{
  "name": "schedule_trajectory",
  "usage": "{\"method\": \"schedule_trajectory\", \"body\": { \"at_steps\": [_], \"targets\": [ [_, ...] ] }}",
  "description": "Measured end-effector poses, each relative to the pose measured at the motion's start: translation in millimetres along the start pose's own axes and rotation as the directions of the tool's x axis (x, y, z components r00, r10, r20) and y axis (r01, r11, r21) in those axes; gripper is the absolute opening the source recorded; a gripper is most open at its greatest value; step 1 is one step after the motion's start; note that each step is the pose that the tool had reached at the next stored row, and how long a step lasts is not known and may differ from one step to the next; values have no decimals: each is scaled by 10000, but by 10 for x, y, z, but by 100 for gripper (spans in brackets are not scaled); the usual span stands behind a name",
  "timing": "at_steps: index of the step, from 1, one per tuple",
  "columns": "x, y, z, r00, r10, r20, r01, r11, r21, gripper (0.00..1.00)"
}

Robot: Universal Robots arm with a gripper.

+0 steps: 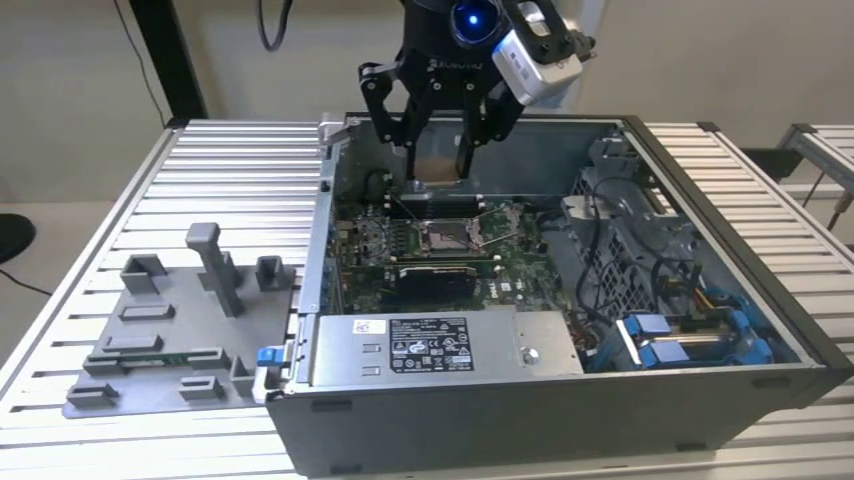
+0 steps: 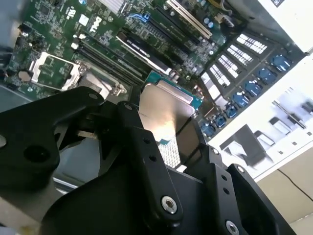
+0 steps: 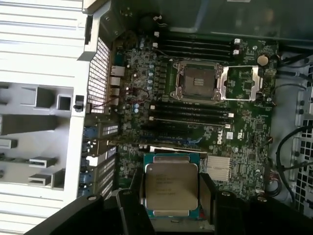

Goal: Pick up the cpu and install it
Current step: 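Place the cpu into insertion slot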

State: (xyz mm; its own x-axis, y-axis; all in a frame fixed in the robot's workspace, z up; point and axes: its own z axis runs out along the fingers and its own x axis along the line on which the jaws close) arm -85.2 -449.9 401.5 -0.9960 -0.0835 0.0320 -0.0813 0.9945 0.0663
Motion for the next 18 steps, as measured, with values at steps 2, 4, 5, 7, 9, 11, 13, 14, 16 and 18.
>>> {"method": "schedule_trajectory", "body": {
  "at_steps": [2, 4, 5, 7, 9, 11, 13, 14, 16, 18],
  "targets": [
    [-16, 64, 3, 10000, 0, -1, 0, 10000, 1, 0],
    [-25, 127, 8, 10000, 0, -1, 0, 10000, 1, 0],
    [-29, 162, 11, 10000, 0, 0, 0, 10000, -1, 0],
    [-35, 229, 15, 10000, 1, -1, -1, 10000, 1, 0],
    [-43, 301, 21, 10000, 0, 0, 0, 10000, 0, 0],
    [-49, 369, 26, 10000, -1, 0, 1, 10000, 0, 0],
    [-55, 441, 32, 10000, 0, 0, 0, 10000, 0, 0],
    [-58, 474, 34, 10000, 0, 0, 0, 10000, 0, 0],
    [-64, 543, 40, 10000, 0, 0, 0, 10000, 0, 0],
    [-69, 609, 45, 10000, 0, -1, 0, 10000, 0, 0]
  ]
}}
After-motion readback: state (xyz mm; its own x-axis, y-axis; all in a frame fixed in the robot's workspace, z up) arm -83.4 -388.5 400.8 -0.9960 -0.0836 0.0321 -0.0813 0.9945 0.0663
